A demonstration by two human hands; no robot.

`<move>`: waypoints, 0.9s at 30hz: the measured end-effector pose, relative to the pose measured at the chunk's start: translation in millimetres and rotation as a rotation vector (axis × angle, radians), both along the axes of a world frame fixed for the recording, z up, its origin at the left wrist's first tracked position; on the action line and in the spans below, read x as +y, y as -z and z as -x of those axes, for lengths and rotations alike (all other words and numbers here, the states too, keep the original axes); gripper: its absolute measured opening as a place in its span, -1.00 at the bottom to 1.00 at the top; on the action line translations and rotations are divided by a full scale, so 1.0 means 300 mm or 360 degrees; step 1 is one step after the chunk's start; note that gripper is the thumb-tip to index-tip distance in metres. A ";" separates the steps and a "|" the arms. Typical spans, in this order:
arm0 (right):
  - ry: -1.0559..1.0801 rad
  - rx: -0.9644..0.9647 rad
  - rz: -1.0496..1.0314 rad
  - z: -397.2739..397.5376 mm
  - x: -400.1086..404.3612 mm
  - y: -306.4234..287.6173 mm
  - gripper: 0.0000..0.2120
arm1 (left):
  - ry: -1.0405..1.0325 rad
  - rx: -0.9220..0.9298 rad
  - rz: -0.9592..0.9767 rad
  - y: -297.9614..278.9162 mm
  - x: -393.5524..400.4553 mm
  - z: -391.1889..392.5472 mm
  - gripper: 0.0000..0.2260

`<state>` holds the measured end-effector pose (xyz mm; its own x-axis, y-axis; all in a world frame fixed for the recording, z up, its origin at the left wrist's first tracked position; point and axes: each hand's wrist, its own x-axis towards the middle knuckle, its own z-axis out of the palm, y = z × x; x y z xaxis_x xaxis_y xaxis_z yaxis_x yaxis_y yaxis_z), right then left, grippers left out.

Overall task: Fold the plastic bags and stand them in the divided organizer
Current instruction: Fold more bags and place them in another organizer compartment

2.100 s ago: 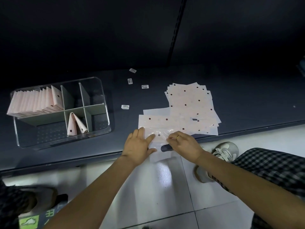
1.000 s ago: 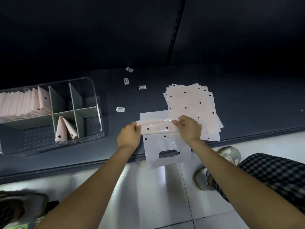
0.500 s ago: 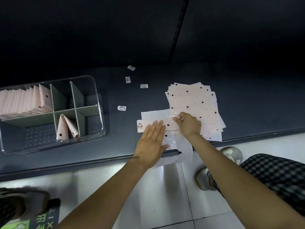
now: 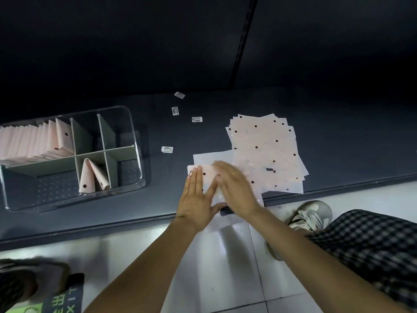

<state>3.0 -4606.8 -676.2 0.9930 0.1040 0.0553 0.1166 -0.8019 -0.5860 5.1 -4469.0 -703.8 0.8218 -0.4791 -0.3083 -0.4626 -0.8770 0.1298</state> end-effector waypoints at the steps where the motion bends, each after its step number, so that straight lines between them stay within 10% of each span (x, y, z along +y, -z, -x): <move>1: -0.0189 0.0202 -0.0017 0.010 0.028 0.008 -0.57 | 0.0016 -0.0012 -0.0013 0.002 0.002 0.000 -0.34; 16: 0.0265 0.0243 0.0322 -0.077 -0.156 0.006 -0.68 | 0.0071 0.0073 0.0016 -0.026 0.026 -0.033 -0.32; 27: 0.0132 0.1509 0.0124 -0.063 -0.060 -0.077 -0.70 | 0.0370 -0.0073 0.0282 -0.066 0.076 -0.063 -0.37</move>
<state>21.9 -4624.8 -653.2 0.6253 0.0004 -0.7804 -0.4385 -0.8270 -0.3518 23.9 -4446.1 -683.9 0.6947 -0.6994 -0.1681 -0.6576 -0.7122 0.2457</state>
